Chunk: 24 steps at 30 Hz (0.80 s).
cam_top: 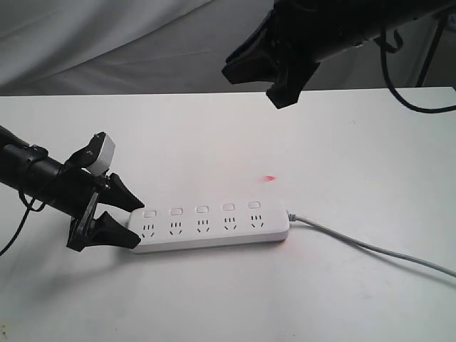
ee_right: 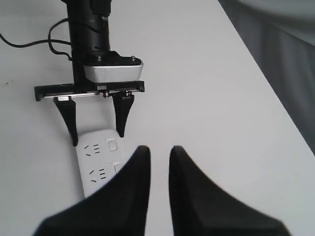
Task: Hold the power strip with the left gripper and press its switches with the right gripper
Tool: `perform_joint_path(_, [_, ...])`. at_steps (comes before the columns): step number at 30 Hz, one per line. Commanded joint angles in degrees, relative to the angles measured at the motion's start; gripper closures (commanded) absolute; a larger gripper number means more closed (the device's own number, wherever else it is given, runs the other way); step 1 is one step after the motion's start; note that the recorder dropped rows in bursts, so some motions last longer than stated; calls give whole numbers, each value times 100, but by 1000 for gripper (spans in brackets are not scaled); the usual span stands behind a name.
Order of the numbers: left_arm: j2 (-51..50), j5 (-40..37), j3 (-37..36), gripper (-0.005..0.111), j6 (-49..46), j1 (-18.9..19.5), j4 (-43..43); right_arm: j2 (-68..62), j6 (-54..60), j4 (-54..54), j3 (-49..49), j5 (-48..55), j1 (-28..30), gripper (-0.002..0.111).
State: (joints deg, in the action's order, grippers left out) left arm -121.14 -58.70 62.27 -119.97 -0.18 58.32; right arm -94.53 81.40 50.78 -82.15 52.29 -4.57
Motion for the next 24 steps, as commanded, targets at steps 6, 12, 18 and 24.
perform_joint_path(6, [-144, 347, -67, 59, 6, -48, -444, 164, -377, 422, 36, 1000, -7, 102])
perform_joint_path(12, [-144, 347, -67, 59, 6, -48, -444, 148, -377, 422, 36, 964, -7, 102])
perform_joint_path(18, [-144, 347, -67, 59, 6, -48, -444, 148, -377, 422, 36, 964, -7, 102])
perform_joint_path(24, [-144, 347, -67, 59, 6, -48, -444, 148, -377, 116, 36, 841, -7, 102])
